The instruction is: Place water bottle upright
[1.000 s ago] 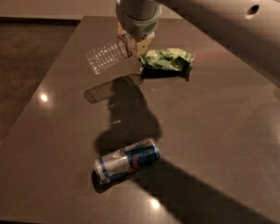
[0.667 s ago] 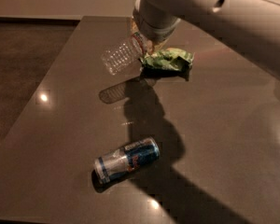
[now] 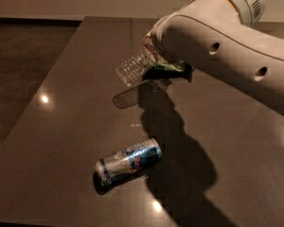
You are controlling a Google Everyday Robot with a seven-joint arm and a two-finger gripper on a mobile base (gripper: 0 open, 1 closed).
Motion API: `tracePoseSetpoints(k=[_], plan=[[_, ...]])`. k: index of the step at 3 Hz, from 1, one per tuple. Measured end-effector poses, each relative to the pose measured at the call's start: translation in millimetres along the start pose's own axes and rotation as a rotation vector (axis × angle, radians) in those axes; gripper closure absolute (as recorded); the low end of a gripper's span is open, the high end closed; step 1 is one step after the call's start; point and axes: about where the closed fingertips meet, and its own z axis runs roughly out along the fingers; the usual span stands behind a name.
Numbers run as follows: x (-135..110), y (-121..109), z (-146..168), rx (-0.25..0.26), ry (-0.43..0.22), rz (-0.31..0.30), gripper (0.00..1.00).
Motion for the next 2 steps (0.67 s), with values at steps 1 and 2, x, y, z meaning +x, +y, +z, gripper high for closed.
tracePoseSetpoints(k=[1, 2], plan=[[0.2, -16.7, -0.9, 0.048, 0.0, 0.001, 1.0], [-0.3, -13.0, -1.0, 0.03, -0.002, 0.001, 1.0]])
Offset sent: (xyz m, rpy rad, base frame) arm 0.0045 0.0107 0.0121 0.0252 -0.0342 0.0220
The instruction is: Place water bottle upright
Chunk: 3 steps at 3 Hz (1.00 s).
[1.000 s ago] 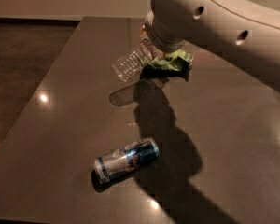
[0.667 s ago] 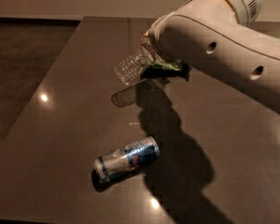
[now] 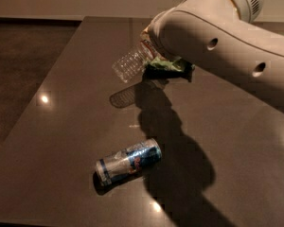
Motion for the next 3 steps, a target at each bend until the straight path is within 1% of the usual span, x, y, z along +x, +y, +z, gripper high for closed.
tracePoseSetpoints(k=[1, 2, 3], plan=[[-0.6, -4.5, -2.9, 0.035, -0.003, -0.048, 1.0], [-8.2, -20.6, -10.7, 0.167, -0.034, -0.101, 1.0], [-28.2, -42.5, -11.5, 0.28, -0.107, -0.079, 1.0]])
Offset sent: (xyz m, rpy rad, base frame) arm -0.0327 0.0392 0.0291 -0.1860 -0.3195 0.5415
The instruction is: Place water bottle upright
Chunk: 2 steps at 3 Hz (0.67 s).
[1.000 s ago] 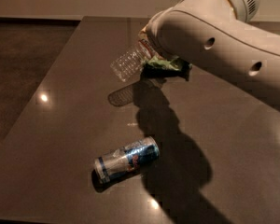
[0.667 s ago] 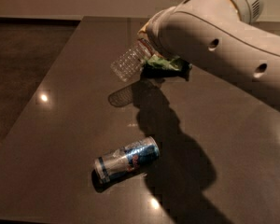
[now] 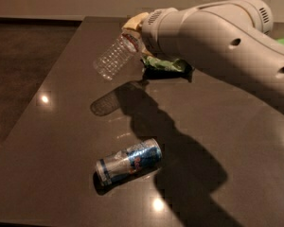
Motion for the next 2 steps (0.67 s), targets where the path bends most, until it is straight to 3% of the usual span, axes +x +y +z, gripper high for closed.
tracePoseSetpoints(k=[1, 2], plan=[[-10.4, -7.2, -0.2, 0.099, -0.049, 0.025, 1.0], [-9.7, 9.8, -7.5, 0.153, -0.036, -0.057, 1.0]])
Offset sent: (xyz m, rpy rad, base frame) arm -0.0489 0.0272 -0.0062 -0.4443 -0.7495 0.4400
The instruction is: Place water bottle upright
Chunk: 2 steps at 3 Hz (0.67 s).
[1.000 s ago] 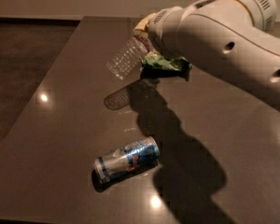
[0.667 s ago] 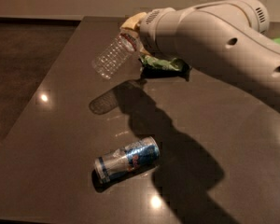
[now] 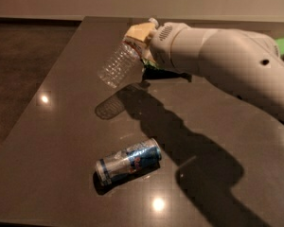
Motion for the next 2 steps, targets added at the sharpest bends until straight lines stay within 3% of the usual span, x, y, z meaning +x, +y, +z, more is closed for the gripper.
tracePoseSetpoints(k=[1, 2], plan=[[-4.4, -0.9, -2.2, 0.129, 0.098, -0.258, 1.0], [-26.7, -26.4, -2.4, 0.239, 0.162, -0.571, 1.0]])
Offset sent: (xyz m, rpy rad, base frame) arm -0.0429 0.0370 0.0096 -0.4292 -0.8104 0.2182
